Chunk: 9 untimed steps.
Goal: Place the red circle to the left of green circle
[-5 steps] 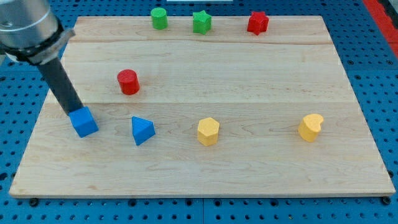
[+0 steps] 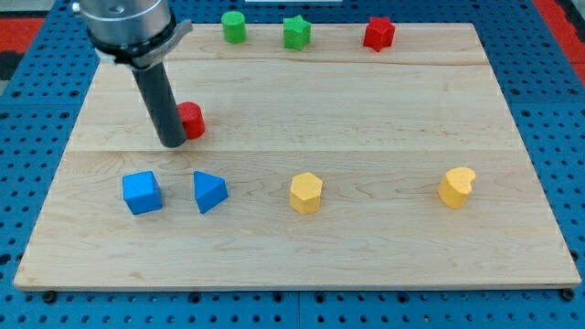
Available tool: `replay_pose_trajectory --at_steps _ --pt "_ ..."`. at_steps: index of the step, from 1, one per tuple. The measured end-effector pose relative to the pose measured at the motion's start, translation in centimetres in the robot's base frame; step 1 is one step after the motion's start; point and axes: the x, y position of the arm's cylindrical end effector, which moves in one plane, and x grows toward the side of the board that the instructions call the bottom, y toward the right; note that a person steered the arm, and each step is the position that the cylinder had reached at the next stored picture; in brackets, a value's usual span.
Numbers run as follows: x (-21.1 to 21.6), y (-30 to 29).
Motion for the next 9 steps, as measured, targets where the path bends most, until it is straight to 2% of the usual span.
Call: replay_pose_trajectory --at_steps 4,5,6,7,8,9 --pt "-9.1 9.5" --pt "-11.5 6.4" --pt "-12.1 2.4" --pt "-9.8 -0.1" --pt "-9.6 -2.8" --pt "-12.2 -1.9"
